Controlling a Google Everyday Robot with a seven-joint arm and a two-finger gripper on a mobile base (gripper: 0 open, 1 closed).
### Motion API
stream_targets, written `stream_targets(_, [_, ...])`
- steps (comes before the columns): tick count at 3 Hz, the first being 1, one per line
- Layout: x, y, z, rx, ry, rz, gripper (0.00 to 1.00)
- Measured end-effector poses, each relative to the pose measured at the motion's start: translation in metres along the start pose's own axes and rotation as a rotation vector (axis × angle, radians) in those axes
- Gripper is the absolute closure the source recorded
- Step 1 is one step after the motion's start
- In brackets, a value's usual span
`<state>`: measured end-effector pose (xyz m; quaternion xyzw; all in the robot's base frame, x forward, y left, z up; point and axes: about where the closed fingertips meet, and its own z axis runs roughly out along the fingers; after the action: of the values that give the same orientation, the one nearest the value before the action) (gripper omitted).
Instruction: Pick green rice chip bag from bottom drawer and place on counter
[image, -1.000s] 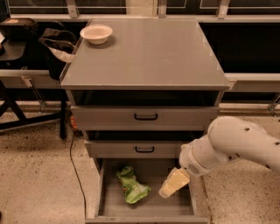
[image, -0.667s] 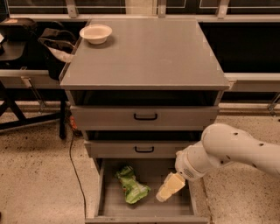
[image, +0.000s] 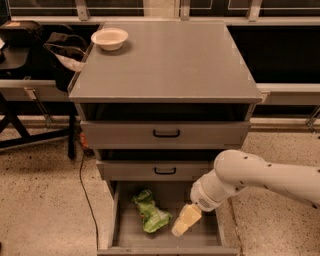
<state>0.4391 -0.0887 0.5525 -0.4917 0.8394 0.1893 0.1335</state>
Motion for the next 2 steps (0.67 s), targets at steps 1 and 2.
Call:
stream_targets(1, [0.000,0.000,0.000,0.000,0.000,0.000,0.00])
stream_targets(2, [0.001,-0.004,0.020,0.028,-0.012,0.035,0.00])
